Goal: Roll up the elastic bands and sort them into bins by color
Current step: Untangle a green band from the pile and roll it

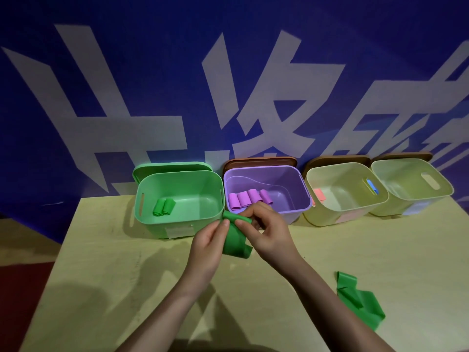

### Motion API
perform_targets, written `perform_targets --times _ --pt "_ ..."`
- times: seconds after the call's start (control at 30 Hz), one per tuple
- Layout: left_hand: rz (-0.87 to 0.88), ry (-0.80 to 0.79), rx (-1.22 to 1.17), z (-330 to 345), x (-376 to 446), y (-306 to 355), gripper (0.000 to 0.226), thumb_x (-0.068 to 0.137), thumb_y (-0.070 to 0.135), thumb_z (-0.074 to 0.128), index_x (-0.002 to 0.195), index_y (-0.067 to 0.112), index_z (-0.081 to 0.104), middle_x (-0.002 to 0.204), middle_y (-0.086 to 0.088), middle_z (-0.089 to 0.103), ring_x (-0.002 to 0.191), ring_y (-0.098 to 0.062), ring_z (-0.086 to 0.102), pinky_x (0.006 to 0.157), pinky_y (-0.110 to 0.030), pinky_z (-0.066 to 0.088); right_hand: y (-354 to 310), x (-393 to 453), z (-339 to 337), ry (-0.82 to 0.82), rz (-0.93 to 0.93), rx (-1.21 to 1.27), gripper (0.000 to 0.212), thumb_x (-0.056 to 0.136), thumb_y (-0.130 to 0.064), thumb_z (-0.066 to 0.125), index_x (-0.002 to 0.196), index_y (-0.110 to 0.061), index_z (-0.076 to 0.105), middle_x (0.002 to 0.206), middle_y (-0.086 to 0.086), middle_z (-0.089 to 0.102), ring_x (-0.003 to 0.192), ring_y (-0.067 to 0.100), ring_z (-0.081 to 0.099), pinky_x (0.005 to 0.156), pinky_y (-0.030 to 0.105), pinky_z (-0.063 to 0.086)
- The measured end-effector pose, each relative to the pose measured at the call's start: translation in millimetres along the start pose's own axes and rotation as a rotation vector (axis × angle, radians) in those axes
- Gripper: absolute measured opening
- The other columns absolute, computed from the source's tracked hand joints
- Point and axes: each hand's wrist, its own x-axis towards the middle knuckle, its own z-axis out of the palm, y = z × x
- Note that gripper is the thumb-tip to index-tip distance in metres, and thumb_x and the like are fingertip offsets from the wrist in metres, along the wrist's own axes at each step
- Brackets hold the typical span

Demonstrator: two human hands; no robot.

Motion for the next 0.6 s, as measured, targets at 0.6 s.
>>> perform_targets --times 0.6 --pt "-0.026 -0.042 -0.016 11.5 -12.4 10.9 0.024 0.099 0.013 0.043 0.1 0.019 0.066 0.098 0.004 0.072 0.098 -0.011 0.064 0.089 -0.025 0.048 -4.3 -20.1 -16.3 -0.043 0.038 0.003 0.031 0.092 -0.033 0.055 0.116 -0.02 0.069 0.088 -0.013 0.067 0.077 0.003 0.057 0.071 0.016 0.042"
